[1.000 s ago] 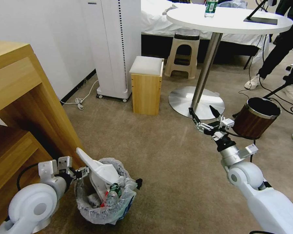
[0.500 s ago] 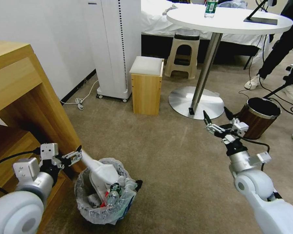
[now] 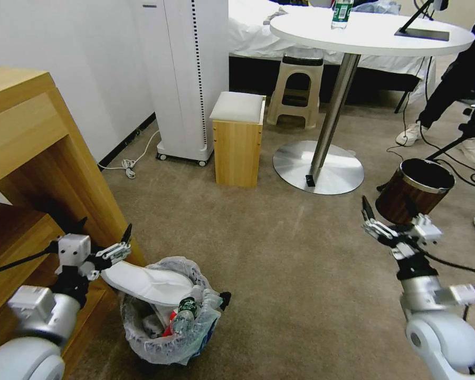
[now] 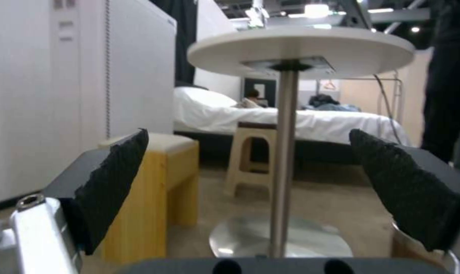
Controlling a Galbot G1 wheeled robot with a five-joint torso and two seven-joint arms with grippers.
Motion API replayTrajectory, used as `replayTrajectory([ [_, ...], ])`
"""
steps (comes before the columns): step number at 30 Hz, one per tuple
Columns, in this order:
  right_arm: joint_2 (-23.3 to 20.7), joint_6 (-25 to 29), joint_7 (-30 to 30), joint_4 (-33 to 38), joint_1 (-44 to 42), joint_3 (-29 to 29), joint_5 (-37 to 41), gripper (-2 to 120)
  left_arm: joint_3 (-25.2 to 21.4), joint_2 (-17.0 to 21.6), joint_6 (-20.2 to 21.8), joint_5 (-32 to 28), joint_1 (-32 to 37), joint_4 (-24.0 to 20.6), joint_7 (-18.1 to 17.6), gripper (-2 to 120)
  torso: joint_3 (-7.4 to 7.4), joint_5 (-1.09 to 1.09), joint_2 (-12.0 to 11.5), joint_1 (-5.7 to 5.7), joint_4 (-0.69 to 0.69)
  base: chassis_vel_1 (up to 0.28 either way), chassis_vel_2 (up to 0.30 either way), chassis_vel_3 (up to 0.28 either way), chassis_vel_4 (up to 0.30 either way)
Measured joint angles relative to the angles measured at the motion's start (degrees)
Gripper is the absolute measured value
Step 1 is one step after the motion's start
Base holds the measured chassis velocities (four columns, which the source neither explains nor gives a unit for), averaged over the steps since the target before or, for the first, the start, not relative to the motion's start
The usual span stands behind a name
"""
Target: Pick up the trash bin and place the garbage on the floor into it.
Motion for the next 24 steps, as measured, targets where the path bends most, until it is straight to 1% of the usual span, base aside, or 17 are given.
replayTrajectory([
  [1, 1.0, 1.3, 0.1, -1.0, -1.1, 0.1, -0.8, 100, -0.5, -0.5, -0.7, 0.2, 0.7, 1.2, 0.1, 100, 0.0, 0.0, 0.0, 0.0, -0.01, 0.0, 0.0, 0.0, 0.0],
  [3, 1.3, 1.7, 0.1, -1.3, -1.5, 0.1, -1.1, 100, -0.6, -0.6, -0.9, 0.2, 1.0, 1.5, 0.1, 100, 0.0, 0.0, 0.0, 0.0, 0.0, 0.0, 0.0, 0.0, 0.0],
  [4, 1.9, 3.1, 0.2, -2.3, -2.7, 0.1, -2.3, 100, -1.0, -0.5, -1.6, -0.3, 2.0, 2.5, 0.1, 100, 0.01, 0.01, 0.0, 0.0, -0.01, 0.0, 0.0, 0.0, 0.0],
  [8, 2.1, 4.4, 0.4, -3.4, -3.9, 0.5, -3.7, 100, -2.3, 0.1, -3.6, -0.3, 4.1, 3.6, 0.2, 100, 0.01, 0.0, 0.0, 0.0, 0.0, 0.0, 0.0, 0.0, 0.0],
  [13, 1.9, 4.5, 0.3, -3.8, -4.0, 1.8, -4.1, 100, -4.1, 1.2, -5.2, -2.0, 4.8, 4.6, 0.2, 100, 0.01, 0.0, 0.0, 0.0, 0.0, 0.0, 0.0, 0.0, 0.0],
  [24, 2.6, 4.7, -1.8, -4.2, -2.5, 2.3, -3.9, 100, -3.7, 1.3, -5.7, -2.8, 3.8, 5.3, 0.5, 100, 0.01, 0.0, 0.0, 0.01, 0.0, 0.0, 0.0, 0.0, 0.0],
])
